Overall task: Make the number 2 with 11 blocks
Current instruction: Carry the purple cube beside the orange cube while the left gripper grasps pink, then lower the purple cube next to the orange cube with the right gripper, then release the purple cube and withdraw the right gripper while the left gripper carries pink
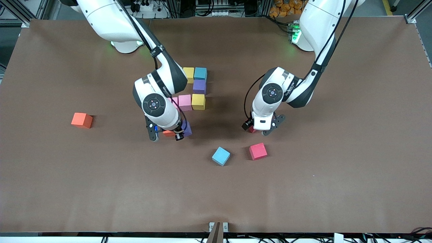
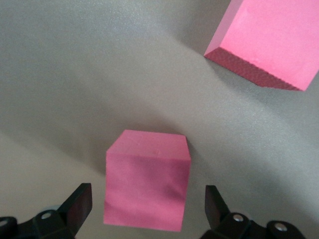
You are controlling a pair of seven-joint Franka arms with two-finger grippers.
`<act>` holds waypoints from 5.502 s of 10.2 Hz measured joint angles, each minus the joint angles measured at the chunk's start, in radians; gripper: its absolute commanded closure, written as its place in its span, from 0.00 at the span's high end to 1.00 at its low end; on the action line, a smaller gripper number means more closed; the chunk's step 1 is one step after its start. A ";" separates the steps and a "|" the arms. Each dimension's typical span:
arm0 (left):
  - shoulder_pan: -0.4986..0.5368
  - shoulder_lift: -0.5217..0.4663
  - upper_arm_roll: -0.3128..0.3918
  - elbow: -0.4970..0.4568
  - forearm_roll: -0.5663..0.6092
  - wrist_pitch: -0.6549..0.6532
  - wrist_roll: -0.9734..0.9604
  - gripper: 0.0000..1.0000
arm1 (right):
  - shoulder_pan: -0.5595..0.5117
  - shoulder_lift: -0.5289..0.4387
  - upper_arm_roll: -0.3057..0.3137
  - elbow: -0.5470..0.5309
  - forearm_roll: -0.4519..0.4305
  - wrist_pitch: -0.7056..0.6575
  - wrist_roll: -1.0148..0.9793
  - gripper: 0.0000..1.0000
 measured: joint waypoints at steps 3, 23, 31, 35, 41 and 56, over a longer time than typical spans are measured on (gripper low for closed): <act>0.000 0.007 0.000 -0.006 0.000 0.024 0.000 1.00 | 0.000 0.000 0.008 -0.001 0.009 0.000 0.059 0.00; 0.002 0.025 0.001 -0.007 0.000 0.034 0.001 0.46 | 0.000 0.011 0.017 -0.115 0.016 0.094 0.162 0.00; 0.002 0.025 0.001 -0.007 0.000 0.034 0.003 0.51 | -0.002 0.012 0.015 -0.135 0.013 0.119 0.162 0.00; 0.002 0.026 0.001 -0.007 0.000 0.034 0.003 0.51 | -0.002 0.012 0.015 -0.138 -0.001 0.130 0.162 0.00; 0.002 0.026 0.001 -0.007 0.001 0.034 0.009 0.51 | -0.006 0.012 0.015 -0.138 -0.019 0.138 0.162 0.04; 0.006 0.026 0.001 -0.004 0.010 0.034 0.017 0.00 | -0.041 0.001 0.013 -0.035 -0.039 0.035 0.137 1.00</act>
